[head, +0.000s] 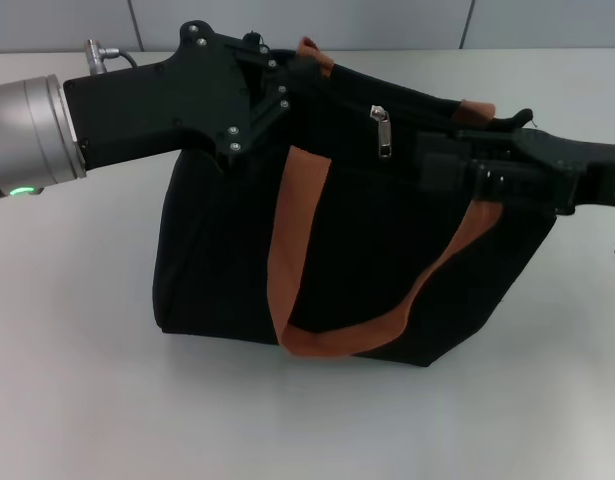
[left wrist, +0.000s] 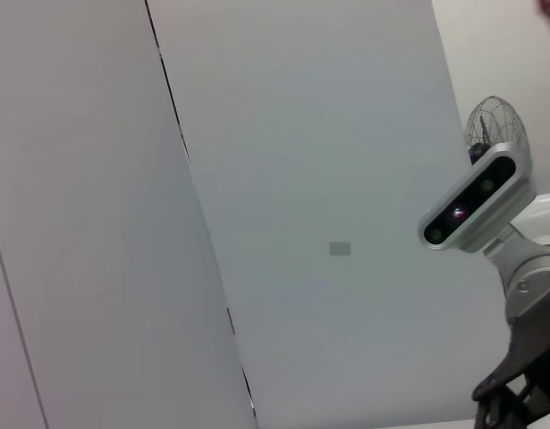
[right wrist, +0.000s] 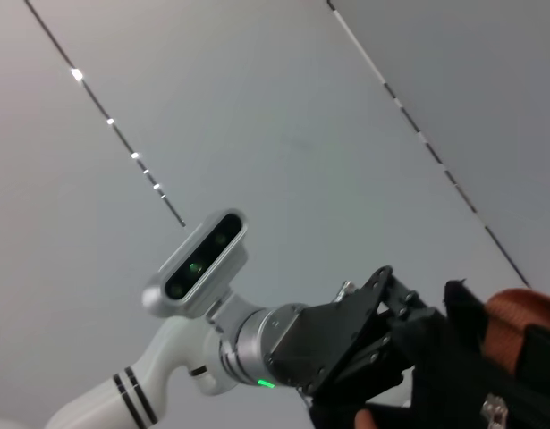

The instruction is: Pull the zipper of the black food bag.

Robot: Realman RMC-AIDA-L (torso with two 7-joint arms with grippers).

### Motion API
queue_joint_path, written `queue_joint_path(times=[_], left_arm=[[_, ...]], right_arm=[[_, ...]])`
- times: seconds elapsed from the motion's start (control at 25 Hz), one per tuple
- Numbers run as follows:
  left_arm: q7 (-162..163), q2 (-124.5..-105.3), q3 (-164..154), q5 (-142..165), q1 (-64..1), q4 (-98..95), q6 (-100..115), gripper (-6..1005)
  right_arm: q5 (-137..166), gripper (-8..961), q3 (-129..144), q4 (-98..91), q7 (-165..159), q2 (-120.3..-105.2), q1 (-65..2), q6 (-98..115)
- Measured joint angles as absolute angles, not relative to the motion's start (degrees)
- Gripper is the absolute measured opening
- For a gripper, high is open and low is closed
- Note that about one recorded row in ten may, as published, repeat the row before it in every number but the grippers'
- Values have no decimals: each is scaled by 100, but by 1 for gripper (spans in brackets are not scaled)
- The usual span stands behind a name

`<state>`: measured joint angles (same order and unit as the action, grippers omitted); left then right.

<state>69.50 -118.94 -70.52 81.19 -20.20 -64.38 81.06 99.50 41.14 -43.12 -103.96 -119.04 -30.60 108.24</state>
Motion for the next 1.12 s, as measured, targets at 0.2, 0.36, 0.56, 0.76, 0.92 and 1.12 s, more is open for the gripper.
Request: queue_joint_path(times=[0.2, 0.36, 0.56, 0.76, 0.92, 1.12], left_arm=[[6919, -11902, -7055, 8115, -2064, -6348, 8111, 31], [6912, -11900, -7062, 8109, -2080, -6342, 8113, 31], [6830, -11904, -7116, 8049, -2127, -6335, 8123, 31], [6696, -11890, -7216, 7883, -2182, -6255, 8128, 31], [6690, -11886, -7216, 7883, -2238, -6199, 8122, 31], [6688, -11891, -7231, 7882, -2304, -6170, 8112, 31]], right_arm=[[9949, 582, 4105, -4315, -10430, -11893, -3033, 10626], [9978, 582, 4113, -4317, -10521, -11889, -3054, 10482], [9999, 582, 4166, -4312, -10627, -11891, -3137, 10376], [10022, 581, 4351, -4326, -10703, -11891, -3183, 10219], [10027, 581, 4400, -4345, -10727, -11881, -3176, 10025], [10029, 581, 4614, -4365, -10729, -11887, -3264, 10012]])
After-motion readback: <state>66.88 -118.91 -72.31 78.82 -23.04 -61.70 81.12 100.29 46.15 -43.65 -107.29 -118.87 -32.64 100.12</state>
